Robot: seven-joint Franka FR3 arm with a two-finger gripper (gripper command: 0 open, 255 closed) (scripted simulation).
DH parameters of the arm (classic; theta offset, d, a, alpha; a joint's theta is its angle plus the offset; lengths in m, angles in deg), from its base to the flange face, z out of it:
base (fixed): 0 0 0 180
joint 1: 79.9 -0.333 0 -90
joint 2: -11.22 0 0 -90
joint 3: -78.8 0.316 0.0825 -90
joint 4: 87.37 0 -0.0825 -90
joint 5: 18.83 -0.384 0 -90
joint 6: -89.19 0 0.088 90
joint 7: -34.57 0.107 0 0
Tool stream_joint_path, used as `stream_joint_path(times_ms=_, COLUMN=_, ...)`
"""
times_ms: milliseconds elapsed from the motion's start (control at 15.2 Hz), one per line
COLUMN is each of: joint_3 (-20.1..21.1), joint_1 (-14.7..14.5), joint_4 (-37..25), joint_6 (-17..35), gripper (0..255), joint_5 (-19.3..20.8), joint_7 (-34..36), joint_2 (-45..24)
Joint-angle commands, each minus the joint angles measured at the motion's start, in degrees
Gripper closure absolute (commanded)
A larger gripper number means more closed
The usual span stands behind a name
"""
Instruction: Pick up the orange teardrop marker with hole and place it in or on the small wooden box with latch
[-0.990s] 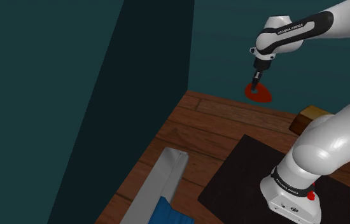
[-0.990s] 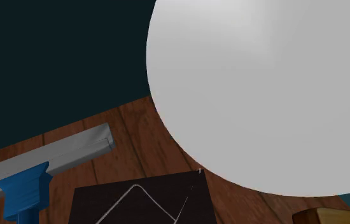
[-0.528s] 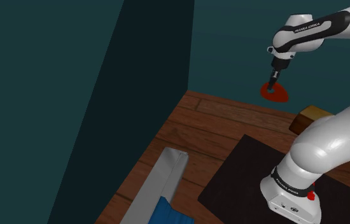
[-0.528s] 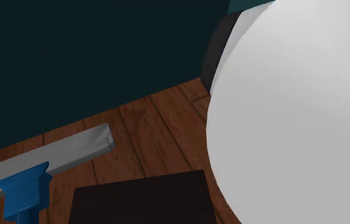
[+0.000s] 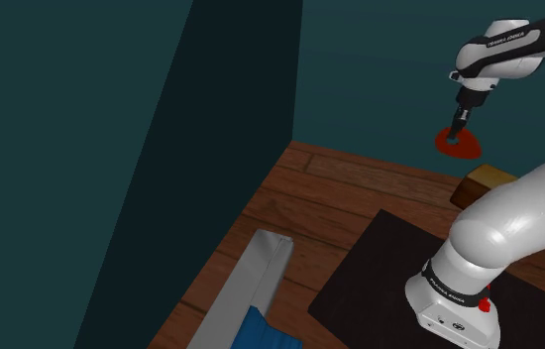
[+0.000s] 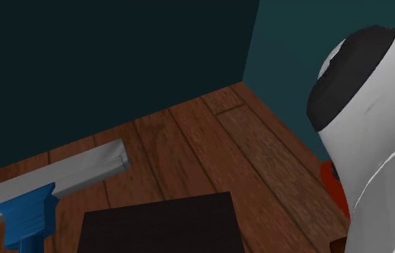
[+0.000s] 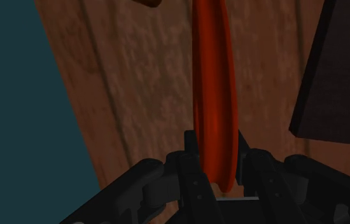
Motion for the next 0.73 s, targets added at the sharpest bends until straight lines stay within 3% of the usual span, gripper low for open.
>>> stream_joint_path(times_ms=0, joint_3=-2.49, joint_1=0.66, joint_4=-1.13, joint_6=-0.08, gripper=255, joint_5=0.13, joint_7=-3.36, joint_2=-0.51)
stream_joint_path(times_ms=396, joint_3=-12.27, joint_1=-0.47, joint_4=-7.70, joint_6=-0.27, gripper=255, joint_5=-3.84, joint_7=-14.89, joint_2=-6.41)
stream_joint_path(times_ms=660, joint_3=-22.00, joint_1=-3.29, joint_4=-13.24, joint_6=-0.26, gripper=255, joint_5=-12.05, joint_7=-25.99, joint_2=-14.96)
